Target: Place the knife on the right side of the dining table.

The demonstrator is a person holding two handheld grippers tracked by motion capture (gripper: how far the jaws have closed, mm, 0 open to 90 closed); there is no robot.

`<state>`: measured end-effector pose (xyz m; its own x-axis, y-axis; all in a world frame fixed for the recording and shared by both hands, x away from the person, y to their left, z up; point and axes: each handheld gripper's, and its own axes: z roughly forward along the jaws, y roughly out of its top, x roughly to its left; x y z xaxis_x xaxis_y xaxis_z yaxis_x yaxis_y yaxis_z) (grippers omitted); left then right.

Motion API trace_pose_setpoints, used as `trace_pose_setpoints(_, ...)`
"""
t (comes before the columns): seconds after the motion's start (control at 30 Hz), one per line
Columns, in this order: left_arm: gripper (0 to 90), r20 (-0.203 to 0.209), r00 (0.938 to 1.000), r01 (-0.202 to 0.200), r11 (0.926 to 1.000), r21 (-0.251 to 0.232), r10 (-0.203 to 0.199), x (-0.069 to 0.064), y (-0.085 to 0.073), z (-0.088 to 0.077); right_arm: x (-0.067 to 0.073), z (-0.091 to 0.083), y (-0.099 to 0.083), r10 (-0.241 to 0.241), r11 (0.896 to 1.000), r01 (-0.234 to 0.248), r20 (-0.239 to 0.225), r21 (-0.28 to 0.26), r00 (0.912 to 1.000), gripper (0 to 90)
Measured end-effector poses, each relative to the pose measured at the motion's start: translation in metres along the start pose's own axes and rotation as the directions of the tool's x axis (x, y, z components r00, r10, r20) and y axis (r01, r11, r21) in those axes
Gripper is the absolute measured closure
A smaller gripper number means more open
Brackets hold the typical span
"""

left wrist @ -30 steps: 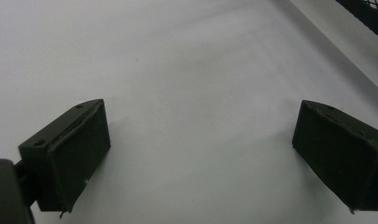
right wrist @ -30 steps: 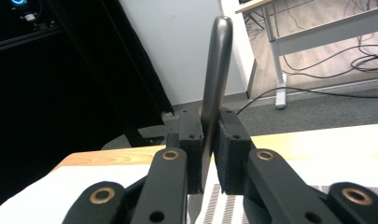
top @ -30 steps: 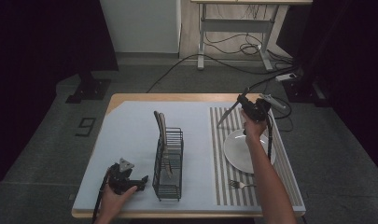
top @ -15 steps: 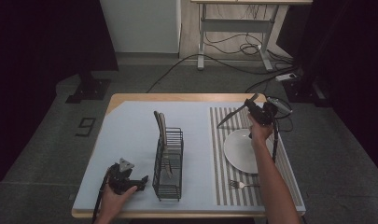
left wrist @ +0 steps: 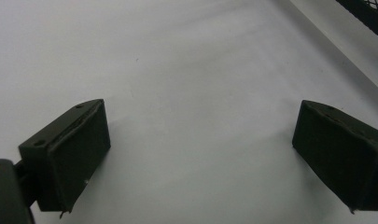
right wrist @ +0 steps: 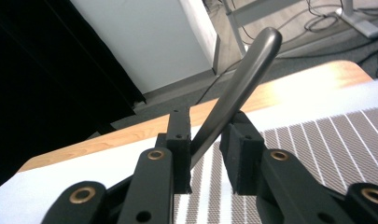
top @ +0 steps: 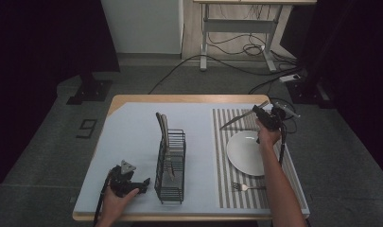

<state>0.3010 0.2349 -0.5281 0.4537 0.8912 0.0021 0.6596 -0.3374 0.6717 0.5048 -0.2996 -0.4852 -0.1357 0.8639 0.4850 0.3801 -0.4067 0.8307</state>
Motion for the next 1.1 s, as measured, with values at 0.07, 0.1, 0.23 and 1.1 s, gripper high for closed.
trace_pose_setpoints(0.07,3.7,0.0,1.0,0.0,1.0,0.0,0.0,0.0,0.0,0.0,-0.004,0.001,-0.001,0.011,1.0,-0.011,0.007,0.005,0.9999,72.4)
trace_pose_setpoints(0.1,3.7,0.0,1.0,0.0,1.0,0.0,0.0,0.0,0.0,0.0,-0.005,0.001,-0.002,0.017,1.0,-0.017,0.01,0.008,0.9998,72.2)
trace_pose_setpoints(0.23,3.8,0.0,1.0,0.0,1.0,0.0,0.0,0.0,0.0,0.0,-0.011,0.003,-0.004,0.03,0.999,-0.031,0.021,0.019,0.9993,71.0)
trace_pose_setpoints(1.1,3.7,0.0,1.0,0.0,1.0,0.0,0.0,0.0,0.0,0.0,-0.029,0.007,-0.014,0.096,0.988,-0.109,0.113,0.114,0.989,63.8)
